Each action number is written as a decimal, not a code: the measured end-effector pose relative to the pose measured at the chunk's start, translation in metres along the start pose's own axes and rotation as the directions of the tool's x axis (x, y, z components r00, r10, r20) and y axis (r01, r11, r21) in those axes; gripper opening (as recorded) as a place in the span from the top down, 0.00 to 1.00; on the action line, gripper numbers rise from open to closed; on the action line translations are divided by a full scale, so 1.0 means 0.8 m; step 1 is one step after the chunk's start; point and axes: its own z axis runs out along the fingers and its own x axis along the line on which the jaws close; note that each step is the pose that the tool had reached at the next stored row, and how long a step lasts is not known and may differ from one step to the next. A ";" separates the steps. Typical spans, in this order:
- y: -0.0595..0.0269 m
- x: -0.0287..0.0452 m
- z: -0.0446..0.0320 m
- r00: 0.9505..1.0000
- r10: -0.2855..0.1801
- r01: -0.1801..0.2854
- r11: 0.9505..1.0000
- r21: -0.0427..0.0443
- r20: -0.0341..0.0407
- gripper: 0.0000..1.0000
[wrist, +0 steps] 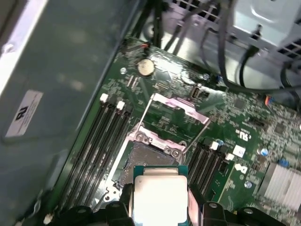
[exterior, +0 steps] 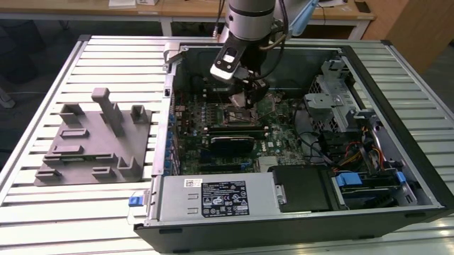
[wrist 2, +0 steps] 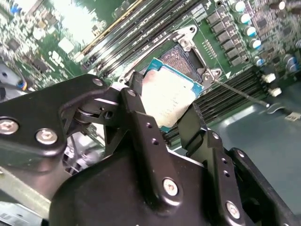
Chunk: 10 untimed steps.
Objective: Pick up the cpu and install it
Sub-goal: 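Place the cpu into insertion slot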
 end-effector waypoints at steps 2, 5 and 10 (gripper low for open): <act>0.000 0.0000 0.0006 0.999 0.036 -0.036 0.999 0.001 0.001 0.46; 0.000 0.0000 0.0015 0.996 0.090 -0.090 0.996 0.002 0.004 0.46; 0.000 0.0001 0.0034 0.984 0.180 -0.180 0.984 0.003 0.007 0.46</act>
